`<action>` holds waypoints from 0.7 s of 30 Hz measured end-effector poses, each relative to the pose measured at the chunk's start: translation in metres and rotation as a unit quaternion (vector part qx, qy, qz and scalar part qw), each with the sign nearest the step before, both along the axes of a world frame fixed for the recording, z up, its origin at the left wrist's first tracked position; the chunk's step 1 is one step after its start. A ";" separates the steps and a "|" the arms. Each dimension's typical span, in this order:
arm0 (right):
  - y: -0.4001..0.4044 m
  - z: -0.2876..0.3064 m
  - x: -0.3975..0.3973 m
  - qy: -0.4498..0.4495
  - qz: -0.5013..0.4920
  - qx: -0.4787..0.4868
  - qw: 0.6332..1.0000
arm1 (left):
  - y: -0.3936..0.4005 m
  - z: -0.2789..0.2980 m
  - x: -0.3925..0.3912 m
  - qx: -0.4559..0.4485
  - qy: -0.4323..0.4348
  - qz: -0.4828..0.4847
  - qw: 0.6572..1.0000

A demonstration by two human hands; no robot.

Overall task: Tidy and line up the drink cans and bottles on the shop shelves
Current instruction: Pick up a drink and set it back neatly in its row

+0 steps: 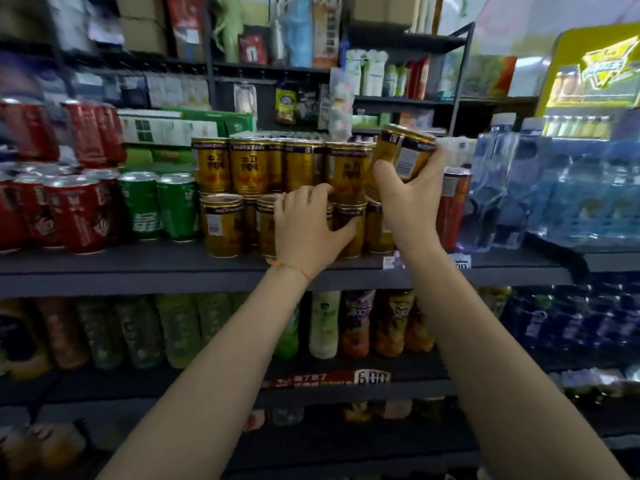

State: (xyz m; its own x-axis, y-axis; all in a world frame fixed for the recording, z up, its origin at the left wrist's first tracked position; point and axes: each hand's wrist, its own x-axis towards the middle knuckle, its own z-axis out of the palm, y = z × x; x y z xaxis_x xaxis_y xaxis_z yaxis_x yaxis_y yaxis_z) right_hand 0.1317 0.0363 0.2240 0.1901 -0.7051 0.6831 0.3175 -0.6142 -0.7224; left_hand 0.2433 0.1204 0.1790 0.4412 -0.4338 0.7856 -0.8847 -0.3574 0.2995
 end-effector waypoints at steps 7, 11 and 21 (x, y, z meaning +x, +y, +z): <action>-0.046 -0.002 -0.004 0.023 0.031 -0.007 0.999 | -0.013 -0.003 -0.008 0.004 -0.012 0.098 0.995; -0.062 0.004 -0.007 0.019 0.019 -0.031 0.999 | -0.013 0.004 -0.019 0.002 -0.003 0.107 0.994; -0.077 0.005 -0.003 0.141 -0.093 -0.193 0.967 | -0.040 0.039 -0.034 0.078 -0.112 0.158 0.978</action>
